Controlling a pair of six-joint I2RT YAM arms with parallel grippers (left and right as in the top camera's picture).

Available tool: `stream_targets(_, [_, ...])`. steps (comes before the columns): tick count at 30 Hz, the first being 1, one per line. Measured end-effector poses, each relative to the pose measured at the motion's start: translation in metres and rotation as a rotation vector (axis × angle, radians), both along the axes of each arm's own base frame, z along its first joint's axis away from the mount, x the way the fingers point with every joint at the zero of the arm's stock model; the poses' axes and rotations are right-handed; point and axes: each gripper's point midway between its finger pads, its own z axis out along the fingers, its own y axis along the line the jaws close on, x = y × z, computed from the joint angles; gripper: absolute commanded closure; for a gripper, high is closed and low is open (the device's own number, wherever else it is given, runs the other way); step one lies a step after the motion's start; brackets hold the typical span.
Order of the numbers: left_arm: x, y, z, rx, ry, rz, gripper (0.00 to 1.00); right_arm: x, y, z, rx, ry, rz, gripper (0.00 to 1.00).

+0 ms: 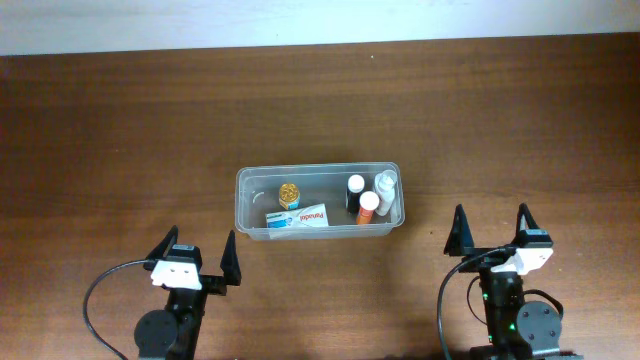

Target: Pack container

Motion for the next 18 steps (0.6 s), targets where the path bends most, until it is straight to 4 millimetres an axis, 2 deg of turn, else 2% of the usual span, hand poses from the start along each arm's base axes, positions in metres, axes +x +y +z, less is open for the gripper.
stream_targets(12, [0.000, 0.000, 0.000, 0.000, 0.000, 0.000, 0.01, 0.002, 0.003, -0.051, -0.009, 0.145, 0.018, 0.02])
stream_targets(18, [0.000, 0.000, 0.000, 0.000, 0.000, 0.000, 0.01, 0.002, 0.004, -0.051, -0.020, 0.144, 0.024, 0.02])
